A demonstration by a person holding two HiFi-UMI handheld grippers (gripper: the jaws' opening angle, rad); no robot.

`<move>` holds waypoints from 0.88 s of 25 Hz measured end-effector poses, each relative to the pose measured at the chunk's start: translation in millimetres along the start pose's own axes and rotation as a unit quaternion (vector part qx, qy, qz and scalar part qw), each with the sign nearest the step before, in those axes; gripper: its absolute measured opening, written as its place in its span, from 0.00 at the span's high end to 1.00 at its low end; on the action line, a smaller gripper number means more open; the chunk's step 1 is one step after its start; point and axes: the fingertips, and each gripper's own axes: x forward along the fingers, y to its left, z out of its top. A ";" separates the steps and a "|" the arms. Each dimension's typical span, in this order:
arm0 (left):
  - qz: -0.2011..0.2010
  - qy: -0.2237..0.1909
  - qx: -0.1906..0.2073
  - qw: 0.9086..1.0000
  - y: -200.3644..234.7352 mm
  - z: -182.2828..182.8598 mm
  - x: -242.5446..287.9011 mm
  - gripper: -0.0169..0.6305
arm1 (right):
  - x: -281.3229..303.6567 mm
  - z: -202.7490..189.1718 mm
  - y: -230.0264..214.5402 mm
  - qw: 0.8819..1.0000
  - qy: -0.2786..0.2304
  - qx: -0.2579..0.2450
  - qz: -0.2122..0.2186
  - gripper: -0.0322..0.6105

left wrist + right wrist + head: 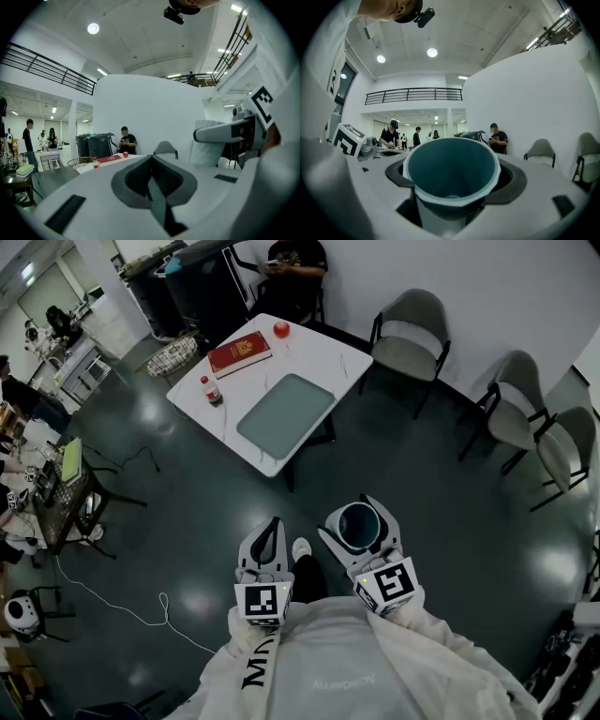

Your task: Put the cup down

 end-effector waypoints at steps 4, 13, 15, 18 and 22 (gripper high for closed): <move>-0.005 -0.002 -0.003 1.000 18.3 7.0 22.4 0.95 | 30.0 2.1 -3.6 1.000 0.002 0.006 0.004 0.32; -0.005 0.017 -0.011 1.000 61.5 -4.5 65.5 0.95 | 89.2 -16.6 -21.5 0.999 0.035 0.001 -0.010 0.32; -0.005 0.021 -0.011 1.000 69.6 -7.9 73.9 0.95 | 100.2 -23.2 -26.0 0.999 0.045 0.007 -0.013 0.32; -0.006 0.029 -0.015 0.999 83.2 -12.9 86.4 0.95 | 118.1 -26.4 -30.0 0.998 0.056 0.008 -0.016 0.32; -0.010 0.030 -0.013 0.999 101.6 -11.7 109.0 0.95 | 143.6 -28.6 -37.1 0.997 0.068 0.008 -0.019 0.32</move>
